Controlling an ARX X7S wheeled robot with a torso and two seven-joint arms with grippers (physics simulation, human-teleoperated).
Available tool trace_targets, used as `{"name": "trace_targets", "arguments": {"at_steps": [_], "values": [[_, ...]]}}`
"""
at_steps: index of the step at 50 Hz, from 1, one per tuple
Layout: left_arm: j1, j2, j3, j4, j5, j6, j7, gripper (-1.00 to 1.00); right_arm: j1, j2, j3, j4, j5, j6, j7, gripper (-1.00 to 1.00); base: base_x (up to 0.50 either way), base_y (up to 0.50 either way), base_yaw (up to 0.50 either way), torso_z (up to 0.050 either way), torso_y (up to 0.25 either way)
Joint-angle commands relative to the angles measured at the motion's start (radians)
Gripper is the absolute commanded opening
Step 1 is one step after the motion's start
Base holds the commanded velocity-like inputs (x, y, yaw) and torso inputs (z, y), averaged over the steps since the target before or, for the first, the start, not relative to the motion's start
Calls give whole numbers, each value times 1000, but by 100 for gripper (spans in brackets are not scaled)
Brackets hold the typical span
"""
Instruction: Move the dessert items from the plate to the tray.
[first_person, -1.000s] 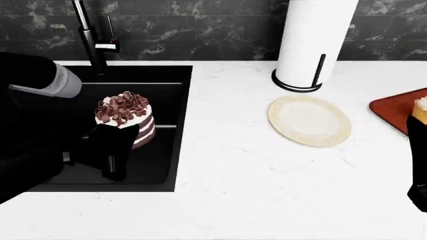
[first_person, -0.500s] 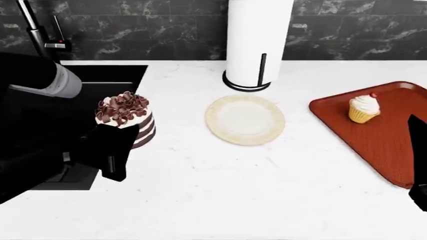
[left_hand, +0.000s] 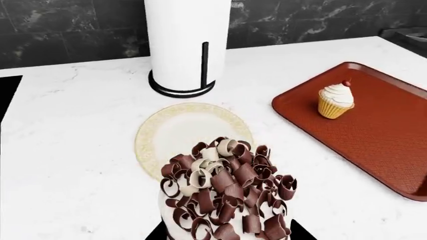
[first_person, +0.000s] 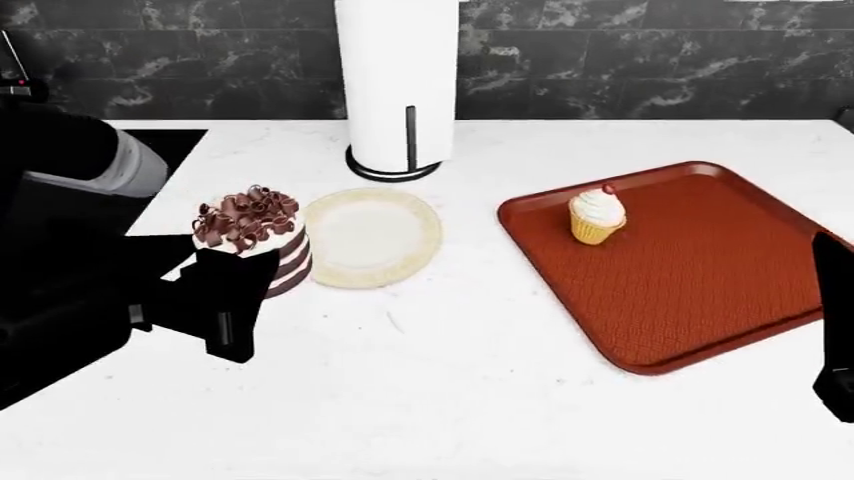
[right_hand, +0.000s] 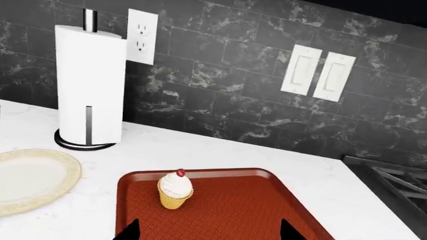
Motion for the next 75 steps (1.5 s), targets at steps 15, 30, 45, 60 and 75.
{"name": "trace_targets", "arguments": {"at_steps": [15,30,45,60,75], "values": [[-26,-4,-13,-2,-3,17,-7,-100,6,3,-7,3,2,1,1,100,-12,-500,0,1,1],[-19,-4,-13,-8,7,17,1,-100,7,-1,-19,1,-9,-3,-1,100,-11,-500,0,0,1],[-14,0,-9,-20,19,15,9,-100,10,-6,-20,-1,-7,-1,1,100,-13,-500,0,1,1],[-18,-9,-13,-13,10,19,5,-100,14,6,-21,-7,5,-7,6,100,-12,-500,0,0,1],[-16,-9,-12,-16,12,20,8,-100,15,9,-37,-9,-9,-18,15,100,-2,-109,0,1,1]]}}
